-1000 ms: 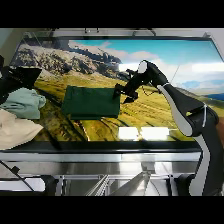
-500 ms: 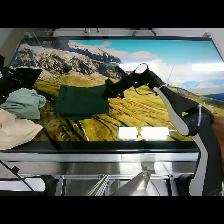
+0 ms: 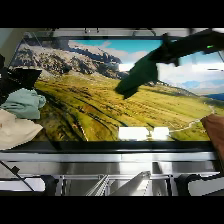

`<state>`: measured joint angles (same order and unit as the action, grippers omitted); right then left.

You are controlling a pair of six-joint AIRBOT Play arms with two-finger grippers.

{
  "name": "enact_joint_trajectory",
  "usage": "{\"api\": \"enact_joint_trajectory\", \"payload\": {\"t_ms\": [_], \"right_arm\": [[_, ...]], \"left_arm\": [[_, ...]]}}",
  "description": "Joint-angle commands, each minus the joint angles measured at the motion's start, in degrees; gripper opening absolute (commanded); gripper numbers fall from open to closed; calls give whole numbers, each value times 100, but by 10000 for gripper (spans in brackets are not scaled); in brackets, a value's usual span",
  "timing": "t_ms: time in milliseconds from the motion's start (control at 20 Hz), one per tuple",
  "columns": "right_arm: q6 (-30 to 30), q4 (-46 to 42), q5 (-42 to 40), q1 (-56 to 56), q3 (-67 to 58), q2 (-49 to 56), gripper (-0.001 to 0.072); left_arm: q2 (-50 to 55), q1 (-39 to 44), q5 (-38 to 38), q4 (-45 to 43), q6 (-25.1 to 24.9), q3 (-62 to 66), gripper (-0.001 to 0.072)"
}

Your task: Fold the shirts.

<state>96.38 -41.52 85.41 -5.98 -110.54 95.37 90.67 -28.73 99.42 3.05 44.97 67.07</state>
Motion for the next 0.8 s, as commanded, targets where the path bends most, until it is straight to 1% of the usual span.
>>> {"api": "enact_joint_trajectory", "payload": {"t_ms": [0, 100, 300, 350, 600, 750], "right_arm": [[492, -396, 778, -1615, -2, -538, 19], [483, -754, 1211, -2474, 2, -531, 18], [498, -2413, 1987, -3773, 2, -929, 16], [494, -2553, 2015, -4127, 4, -1078, 16], [520, -2544, 2028, -5532, 116, -1727, 17], [146, -2629, 2028, -5858, 820, -1934, 17]], "left_arm": [[-2, 2, 4, 0, 4, -2, 21], [-2, 2, 7, 0, 9, -2, 21], [-2, 157, 7, -2, 52, -2, 20], [-2, 240, 0, -2, 50, -2, 20], [0, 776, -20, -50, 46, -2, 21], [2, 1029, -17, -48, -46, -2, 21]]}}
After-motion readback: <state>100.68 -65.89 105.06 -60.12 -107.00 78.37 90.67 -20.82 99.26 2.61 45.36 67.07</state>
